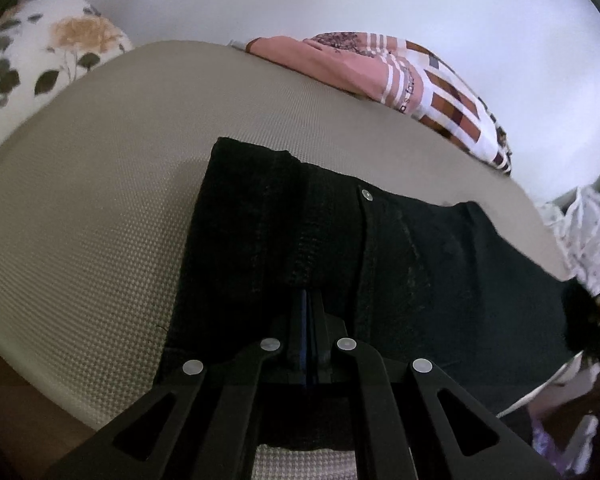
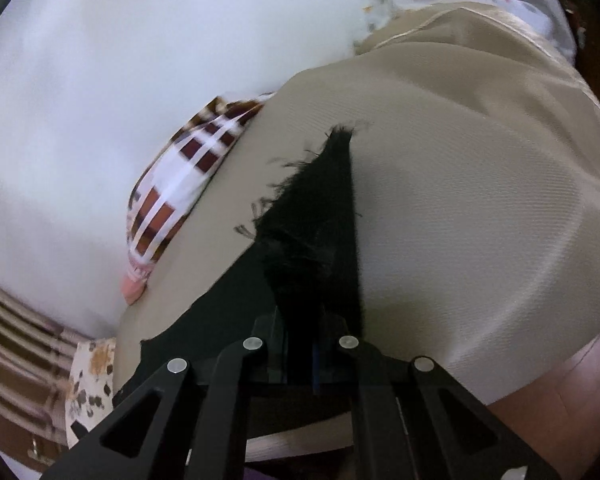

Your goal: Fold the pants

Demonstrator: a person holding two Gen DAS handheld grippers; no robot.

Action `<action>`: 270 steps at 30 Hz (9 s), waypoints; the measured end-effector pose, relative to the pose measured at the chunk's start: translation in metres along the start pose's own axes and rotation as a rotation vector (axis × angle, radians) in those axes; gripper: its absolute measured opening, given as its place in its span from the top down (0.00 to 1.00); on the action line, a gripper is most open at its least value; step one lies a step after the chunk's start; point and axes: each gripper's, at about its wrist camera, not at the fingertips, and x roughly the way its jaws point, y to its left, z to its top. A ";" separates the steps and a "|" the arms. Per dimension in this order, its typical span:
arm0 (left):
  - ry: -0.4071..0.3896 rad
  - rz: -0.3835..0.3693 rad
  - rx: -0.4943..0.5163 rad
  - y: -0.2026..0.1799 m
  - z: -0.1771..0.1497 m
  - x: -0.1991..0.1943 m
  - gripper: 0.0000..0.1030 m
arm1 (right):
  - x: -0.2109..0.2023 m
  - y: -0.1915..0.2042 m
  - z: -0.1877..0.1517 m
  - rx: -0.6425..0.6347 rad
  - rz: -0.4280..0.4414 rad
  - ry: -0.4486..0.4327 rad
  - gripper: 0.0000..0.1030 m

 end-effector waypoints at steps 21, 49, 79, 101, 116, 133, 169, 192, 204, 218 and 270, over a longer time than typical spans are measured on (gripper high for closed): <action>-0.005 0.122 0.083 -0.022 -0.003 0.002 0.95 | 0.069 0.114 -0.053 -0.105 0.171 0.185 0.92; -0.012 0.120 0.097 -0.024 -0.004 0.002 0.90 | 0.138 0.199 -0.150 -0.216 0.327 0.447 0.92; -0.017 0.121 0.143 -0.033 -0.007 0.003 0.79 | 0.156 0.232 -0.195 -0.475 0.287 0.539 0.76; -0.020 0.125 0.144 -0.033 -0.008 0.003 0.79 | 0.145 0.171 -0.138 -0.095 0.570 0.567 0.63; -0.018 -0.139 -0.395 0.067 0.031 -0.068 0.38 | 0.161 0.192 -0.186 -0.398 0.358 0.614 0.92; 0.352 -0.260 -0.317 0.087 0.011 -0.005 0.38 | 0.160 0.191 -0.185 -0.340 0.354 0.601 0.93; 0.706 -0.581 -0.094 0.078 0.043 0.029 0.17 | 0.171 0.193 -0.183 -0.269 0.273 0.567 0.95; 0.391 -0.674 -0.721 0.107 -0.017 0.015 0.04 | 0.172 0.196 -0.186 -0.263 0.302 0.554 0.95; 0.167 -0.357 -0.404 0.069 -0.025 -0.004 0.66 | 0.171 0.194 -0.186 -0.255 0.320 0.556 0.95; 0.081 -0.419 -0.391 0.028 0.010 -0.042 0.73 | 0.171 0.192 -0.185 -0.244 0.324 0.561 0.96; 0.602 -0.880 0.255 -0.405 -0.025 0.085 0.46 | 0.050 0.013 -0.072 0.144 0.617 0.311 0.34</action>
